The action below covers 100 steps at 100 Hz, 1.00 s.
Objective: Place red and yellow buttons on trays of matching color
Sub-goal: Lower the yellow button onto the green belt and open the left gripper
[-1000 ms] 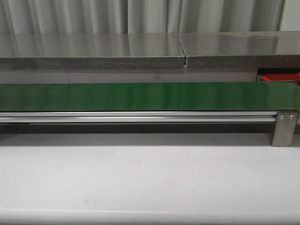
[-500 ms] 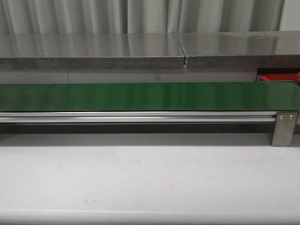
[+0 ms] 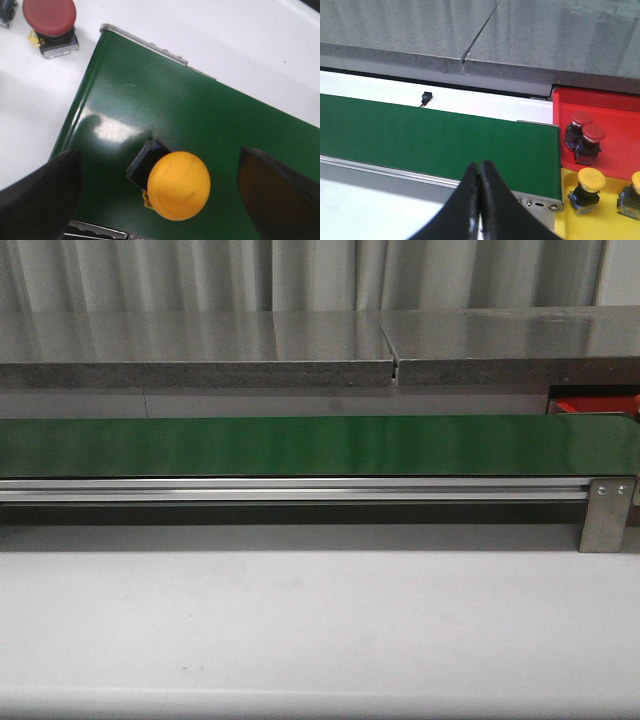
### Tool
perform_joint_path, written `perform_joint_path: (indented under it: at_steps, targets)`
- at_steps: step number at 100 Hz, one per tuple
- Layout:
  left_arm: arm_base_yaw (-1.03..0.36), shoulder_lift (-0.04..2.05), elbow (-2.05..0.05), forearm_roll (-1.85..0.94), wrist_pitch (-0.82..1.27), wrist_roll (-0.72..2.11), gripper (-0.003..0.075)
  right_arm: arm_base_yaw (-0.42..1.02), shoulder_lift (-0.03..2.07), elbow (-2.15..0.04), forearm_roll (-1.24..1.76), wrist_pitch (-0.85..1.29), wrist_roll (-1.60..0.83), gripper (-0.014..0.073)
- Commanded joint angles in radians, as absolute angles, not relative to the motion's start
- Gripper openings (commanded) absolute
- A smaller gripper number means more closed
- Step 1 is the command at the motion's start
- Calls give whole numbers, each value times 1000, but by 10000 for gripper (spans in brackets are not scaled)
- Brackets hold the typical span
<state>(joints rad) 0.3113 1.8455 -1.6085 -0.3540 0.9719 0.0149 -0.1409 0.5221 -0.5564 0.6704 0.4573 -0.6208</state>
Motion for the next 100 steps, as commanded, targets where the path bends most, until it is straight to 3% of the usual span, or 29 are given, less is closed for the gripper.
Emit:
perform_joint_path:
  at_steps: [1,54,100]
  targets:
    - [306,1770,-1651,-390,917,18,619,-139,524,-581,685,403,-633,-76]
    - [408,1859,-1678,-395,820,-158,617,-139,524,-581,685,403,-633,-76]
    - [421,2087,-1888,-393,859,-288,617,-139,524,-581,685,403,-633,-76]
